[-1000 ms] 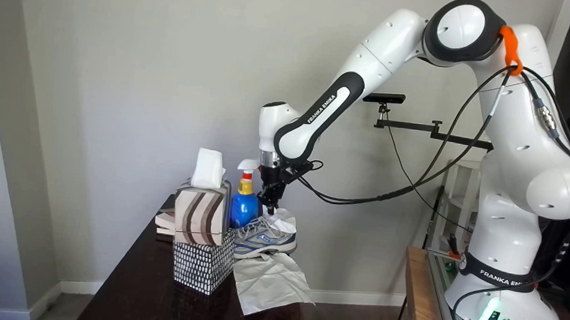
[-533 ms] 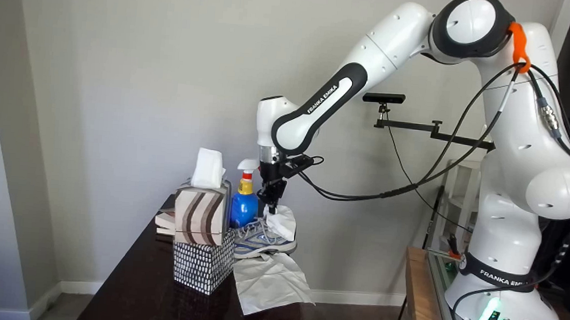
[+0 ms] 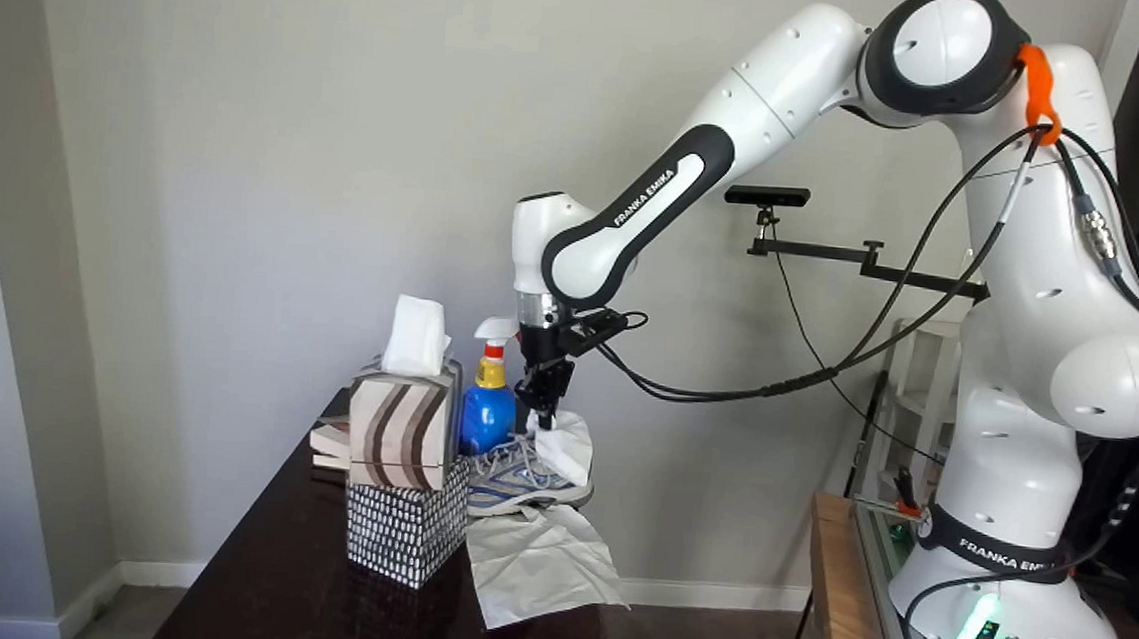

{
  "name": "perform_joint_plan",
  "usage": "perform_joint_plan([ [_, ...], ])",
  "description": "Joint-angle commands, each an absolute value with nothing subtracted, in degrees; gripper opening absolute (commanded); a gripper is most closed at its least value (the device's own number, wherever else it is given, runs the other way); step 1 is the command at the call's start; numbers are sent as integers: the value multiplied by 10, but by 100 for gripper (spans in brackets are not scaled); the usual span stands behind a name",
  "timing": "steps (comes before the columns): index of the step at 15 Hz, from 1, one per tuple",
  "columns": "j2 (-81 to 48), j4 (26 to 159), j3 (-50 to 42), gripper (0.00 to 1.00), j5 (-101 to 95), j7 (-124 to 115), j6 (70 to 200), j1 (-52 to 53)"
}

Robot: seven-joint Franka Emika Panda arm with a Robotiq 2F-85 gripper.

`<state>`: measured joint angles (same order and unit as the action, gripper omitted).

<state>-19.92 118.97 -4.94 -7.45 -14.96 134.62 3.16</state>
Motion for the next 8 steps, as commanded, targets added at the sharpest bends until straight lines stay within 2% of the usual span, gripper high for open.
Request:
perform_joint_plan([
  [1,-195,1183,-42,40,-66,-139,1333,26],
  [8,-181,1183,-35,88,-61,-135,1334,27],
])
